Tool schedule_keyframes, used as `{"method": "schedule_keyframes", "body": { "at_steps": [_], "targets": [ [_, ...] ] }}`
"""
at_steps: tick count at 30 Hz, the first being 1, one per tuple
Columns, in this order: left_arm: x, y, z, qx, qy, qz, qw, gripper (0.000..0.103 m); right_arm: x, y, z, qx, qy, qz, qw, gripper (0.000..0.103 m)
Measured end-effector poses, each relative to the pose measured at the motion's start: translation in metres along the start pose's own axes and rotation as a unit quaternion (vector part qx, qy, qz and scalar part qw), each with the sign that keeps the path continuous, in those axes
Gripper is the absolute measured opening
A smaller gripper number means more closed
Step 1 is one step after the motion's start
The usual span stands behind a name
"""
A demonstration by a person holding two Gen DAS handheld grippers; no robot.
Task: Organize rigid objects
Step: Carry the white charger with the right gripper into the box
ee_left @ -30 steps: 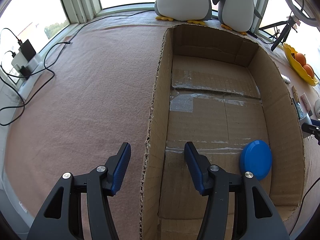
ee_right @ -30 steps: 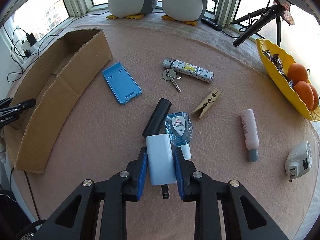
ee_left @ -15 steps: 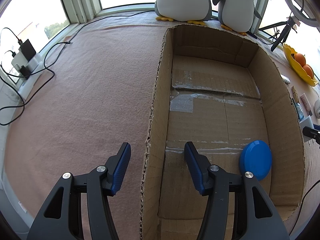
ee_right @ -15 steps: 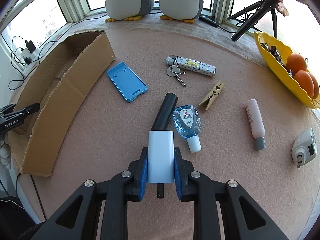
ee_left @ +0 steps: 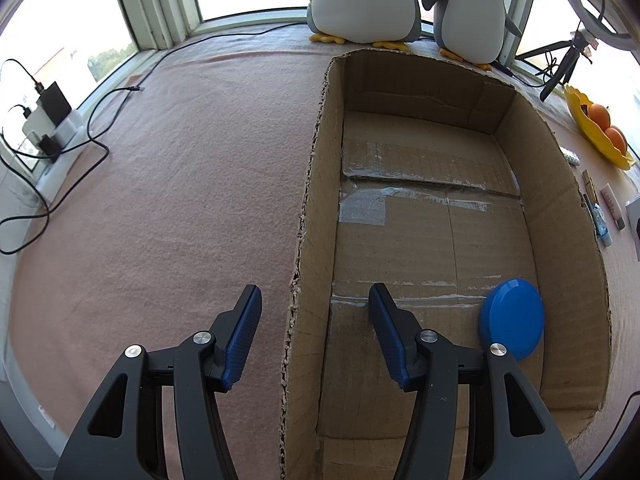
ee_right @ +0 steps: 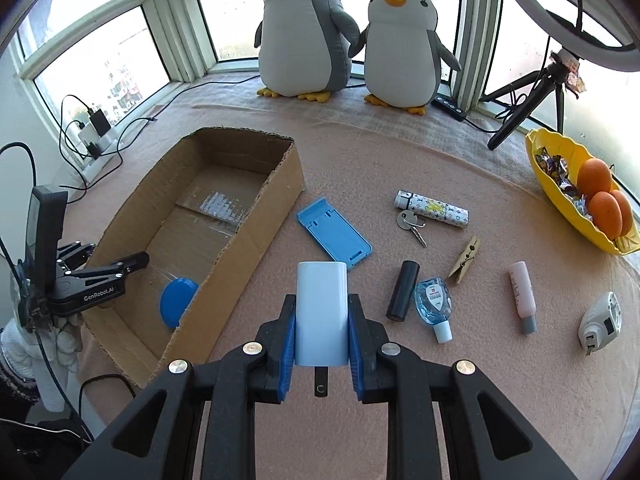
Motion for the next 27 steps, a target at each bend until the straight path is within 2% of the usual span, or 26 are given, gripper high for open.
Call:
{"method": "schedule_keyframes", "body": {
  "at_steps": [12,27],
  "targets": [
    [0.0,0.0,-0.001,0.001,0.003,0.004,1.0,0.055,-0.059,-0.012,-0.041,0.018,0.045,-0.011,0.999,0.02],
    [0.0,0.0,0.0,0.001,0.003,0.005,1.0,0.055,-0.102,-0.045,-0.06,0.0,0.071,-0.023,0.997,0.02]
  ]
}}
Point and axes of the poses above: each gripper's, at about its wrist camera, not at the fingertips, and y roughly against the way its jaws point, x to its right, z to its underside, the point moved 3 cm from there along -y, roughly the way its jaws point, and after that the axes turned 8 degrees about y, right-handed, at the moved point
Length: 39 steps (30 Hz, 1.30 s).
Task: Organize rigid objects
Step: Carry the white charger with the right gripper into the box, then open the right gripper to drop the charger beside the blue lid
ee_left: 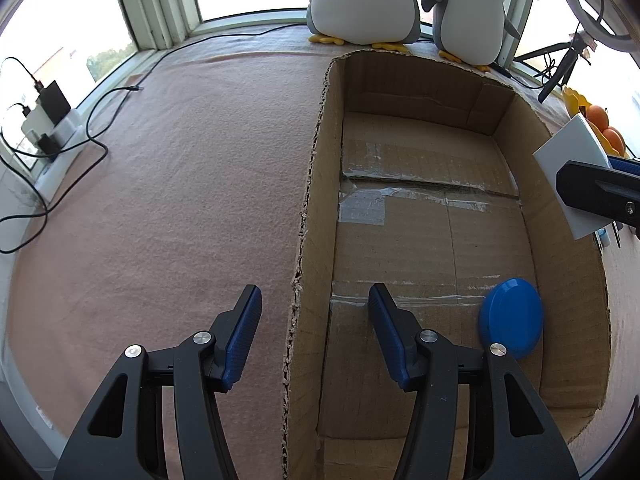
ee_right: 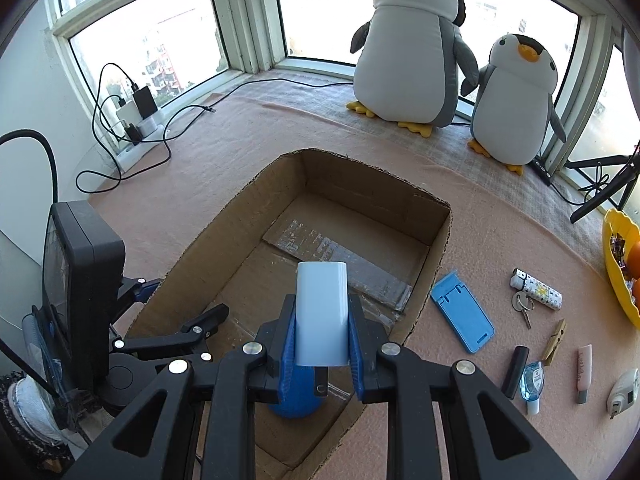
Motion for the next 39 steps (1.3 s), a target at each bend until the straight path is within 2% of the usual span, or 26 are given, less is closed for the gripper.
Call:
{"method": "schedule_keyframes", "body": {
  "at_steps": [13,25,27,29,31,39],
  "targets": [
    [-0.001,0.0,0.0,0.0,0.0,0.0,1.0,0.055,0.002,-0.019,-0.004,-0.017,0.004,0.009,1.0,0.02],
    [0.0,0.0,0.001,0.0,0.0,0.0,1.0,0.055,0.003,-0.02,-0.007,-0.014,0.007,0.014,1.0,0.021],
    [0.0,0.0,0.001,0.0,-0.001,0.0,1.0,0.055,0.003,-0.017,-0.008,-0.007,0.01,0.017,1.0,0.023],
    [0.0,0.0,0.001,0.0,-0.001,0.0,1.0,0.055,0.003,-0.013,-0.01,0.001,0.011,0.018,1.0,0.04],
    [-0.001,0.0,0.0,0.0,-0.001,0.0,1.0,0.055,0.002,-0.009,-0.011,0.009,0.012,0.022,1.0,0.047],
    [-0.001,-0.001,0.001,0.001,-0.003,-0.001,1.0,0.055,0.004,-0.005,-0.011,0.012,0.008,0.018,1.0,0.047]
  ]
}}
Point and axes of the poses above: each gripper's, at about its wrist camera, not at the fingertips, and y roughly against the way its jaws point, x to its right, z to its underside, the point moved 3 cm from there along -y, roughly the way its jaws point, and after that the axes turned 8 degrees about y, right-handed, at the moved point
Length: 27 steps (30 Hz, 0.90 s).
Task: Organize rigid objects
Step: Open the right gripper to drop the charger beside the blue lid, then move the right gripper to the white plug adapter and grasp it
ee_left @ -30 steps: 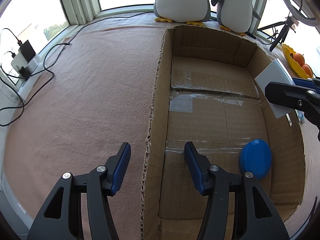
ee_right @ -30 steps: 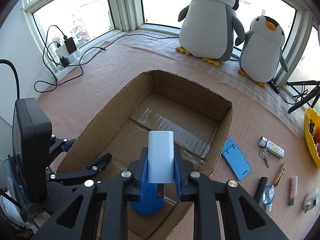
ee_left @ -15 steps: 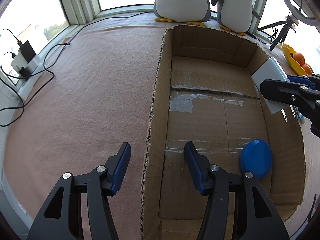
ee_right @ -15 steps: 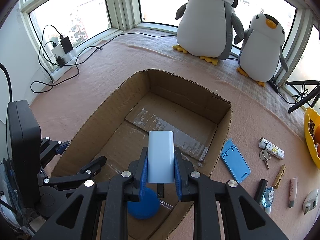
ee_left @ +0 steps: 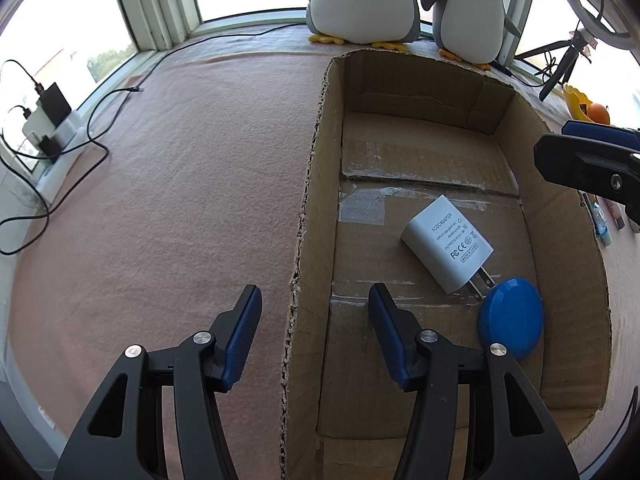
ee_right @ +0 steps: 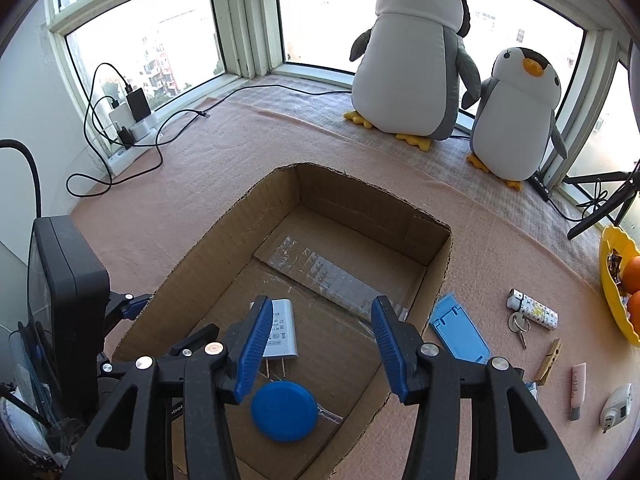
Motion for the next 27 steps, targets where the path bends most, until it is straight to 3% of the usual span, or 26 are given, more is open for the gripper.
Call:
{"method": "schedule_keyframes", "body": {
  "at_steps": [14,27],
  "targets": [
    [0.0,0.001,0.0,0.0,-0.003,-0.003,1.0,0.055,0.027,0.022,0.019,0.011,-0.033,0.006,0.999,0.047],
    [0.001,0.001,0.001,0.0,-0.008,-0.007,1.0,0.055,0.119,0.058,0.078,0.008,-0.119,0.068,0.991,0.047]
  ]
}}
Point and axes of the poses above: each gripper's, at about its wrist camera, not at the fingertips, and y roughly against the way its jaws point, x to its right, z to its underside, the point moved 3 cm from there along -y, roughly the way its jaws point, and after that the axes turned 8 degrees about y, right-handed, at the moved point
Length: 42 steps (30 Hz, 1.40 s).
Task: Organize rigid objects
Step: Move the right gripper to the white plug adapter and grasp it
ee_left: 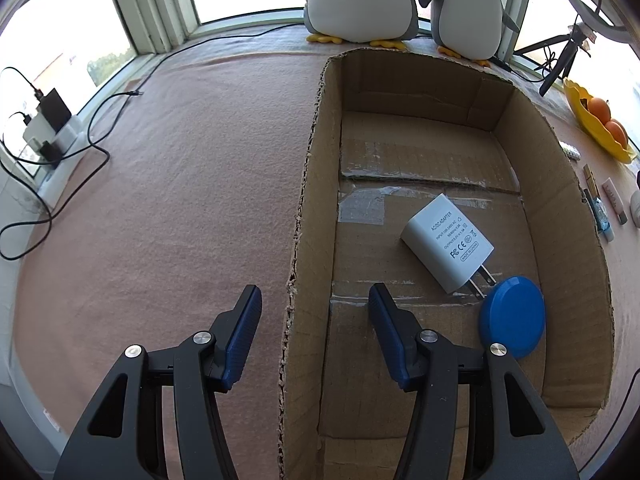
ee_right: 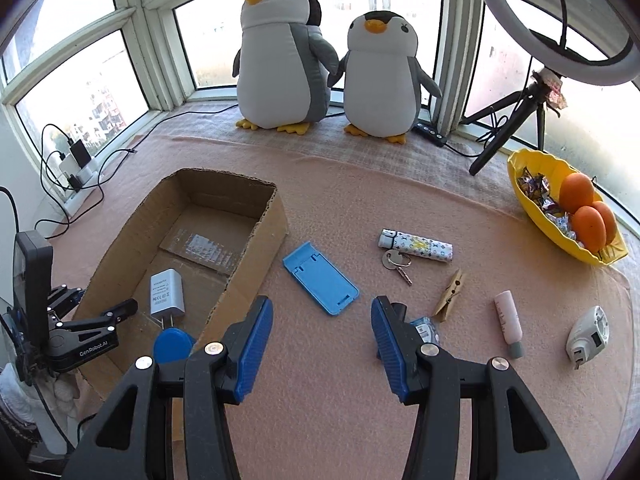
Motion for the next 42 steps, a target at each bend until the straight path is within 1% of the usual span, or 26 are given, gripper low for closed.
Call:
{"method": "schedule_keyframes", "body": {
  "at_steps": [6,13,18,25,29,35,42],
  "targets": [
    [0.001,0.0,0.0,0.0,-0.002,-0.004,1.0,0.056,0.061,0.011,0.022,-0.007,-0.052,0.033,0.998,0.047],
    [0.002,0.0,0.0,-0.001,-0.003,-0.005,1.0,0.056,0.13,0.029,0.043,-0.011,-0.104,0.072,0.992,0.047],
    [0.002,0.0,0.0,-0.001,-0.004,-0.005,1.0,0.056,0.169,0.036,0.05,-0.021,-0.131,0.085,0.988,0.047],
    [0.002,0.0,0.0,-0.001,-0.004,-0.006,1.0,0.056,0.212,0.032,0.052,-0.044,-0.177,0.068,0.981,0.047],
    [0.003,0.0,0.0,-0.001,-0.004,-0.006,1.0,0.056,0.232,0.024,0.05,-0.059,-0.209,0.049,0.975,0.047],
    [0.002,0.0,0.0,-0.001,-0.003,-0.005,1.0,0.056,0.257,0.007,0.045,-0.081,-0.236,0.05,0.967,0.047],
    [0.002,-0.001,0.001,-0.002,-0.003,-0.005,1.0,0.055,0.272,-0.014,0.049,-0.111,-0.245,0.059,0.961,0.046]
  ]
}}
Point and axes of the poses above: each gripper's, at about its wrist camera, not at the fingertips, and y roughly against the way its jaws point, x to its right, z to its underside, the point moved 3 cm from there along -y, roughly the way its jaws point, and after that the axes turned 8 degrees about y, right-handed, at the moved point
